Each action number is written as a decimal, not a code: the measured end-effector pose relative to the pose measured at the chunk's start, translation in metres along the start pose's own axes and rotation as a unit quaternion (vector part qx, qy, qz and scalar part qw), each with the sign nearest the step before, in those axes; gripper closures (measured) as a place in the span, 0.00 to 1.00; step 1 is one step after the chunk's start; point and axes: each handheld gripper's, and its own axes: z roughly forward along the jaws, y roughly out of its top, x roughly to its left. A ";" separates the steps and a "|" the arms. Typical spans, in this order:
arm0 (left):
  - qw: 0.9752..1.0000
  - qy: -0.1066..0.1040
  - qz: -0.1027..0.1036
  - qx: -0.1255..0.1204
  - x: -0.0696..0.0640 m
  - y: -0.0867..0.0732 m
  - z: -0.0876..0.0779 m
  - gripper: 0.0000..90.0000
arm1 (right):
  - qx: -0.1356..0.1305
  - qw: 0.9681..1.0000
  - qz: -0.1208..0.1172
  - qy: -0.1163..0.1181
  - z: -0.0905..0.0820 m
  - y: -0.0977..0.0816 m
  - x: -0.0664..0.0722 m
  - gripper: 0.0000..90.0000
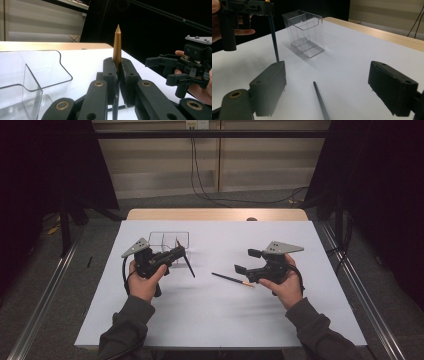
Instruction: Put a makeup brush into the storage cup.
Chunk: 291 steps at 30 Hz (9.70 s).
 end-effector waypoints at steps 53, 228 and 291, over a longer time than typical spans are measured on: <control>0.999 0.020 0.024 0.029 -0.001 0.000 0.000 0.93 | 0.020 0.999 0.001 -0.034 -0.050 -0.022 -0.029 0.09; 0.989 0.115 0.071 0.063 0.046 0.051 0.052 0.93 | 0.005 0.999 0.009 -0.031 -0.063 -0.022 -0.036 0.10; 0.984 0.132 0.068 0.096 0.052 0.026 0.060 0.92 | 0.006 1.000 0.008 -0.029 -0.063 -0.021 -0.037 0.09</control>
